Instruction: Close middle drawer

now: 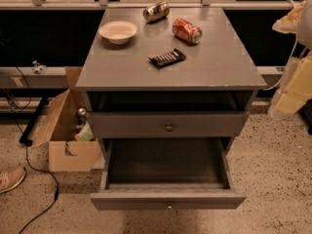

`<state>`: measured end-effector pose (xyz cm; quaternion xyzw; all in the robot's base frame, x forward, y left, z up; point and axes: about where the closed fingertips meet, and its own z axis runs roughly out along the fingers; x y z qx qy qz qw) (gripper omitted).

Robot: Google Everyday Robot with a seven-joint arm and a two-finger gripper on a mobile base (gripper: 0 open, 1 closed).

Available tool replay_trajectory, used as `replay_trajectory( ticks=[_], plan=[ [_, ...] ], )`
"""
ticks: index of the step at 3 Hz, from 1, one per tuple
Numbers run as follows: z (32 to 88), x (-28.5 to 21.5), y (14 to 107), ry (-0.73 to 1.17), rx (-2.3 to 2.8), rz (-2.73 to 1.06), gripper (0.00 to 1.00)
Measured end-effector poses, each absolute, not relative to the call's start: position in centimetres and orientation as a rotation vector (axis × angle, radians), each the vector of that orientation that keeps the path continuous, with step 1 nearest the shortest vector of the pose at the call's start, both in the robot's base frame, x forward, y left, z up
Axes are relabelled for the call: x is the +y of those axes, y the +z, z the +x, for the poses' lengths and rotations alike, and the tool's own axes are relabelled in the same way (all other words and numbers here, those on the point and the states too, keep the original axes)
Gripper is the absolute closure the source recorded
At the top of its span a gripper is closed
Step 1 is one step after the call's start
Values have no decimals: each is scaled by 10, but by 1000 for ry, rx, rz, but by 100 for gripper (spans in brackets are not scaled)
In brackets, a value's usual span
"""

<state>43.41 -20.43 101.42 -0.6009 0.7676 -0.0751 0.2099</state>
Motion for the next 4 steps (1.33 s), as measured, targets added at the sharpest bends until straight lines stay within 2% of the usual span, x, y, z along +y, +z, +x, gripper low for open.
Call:
replay_trajectory(
  ticks=[2,4],
  plan=[
    [437,-202,992,-143,2181,-1656,0],
    [430,-186,856,183,2373,-1489,0]
  ],
)
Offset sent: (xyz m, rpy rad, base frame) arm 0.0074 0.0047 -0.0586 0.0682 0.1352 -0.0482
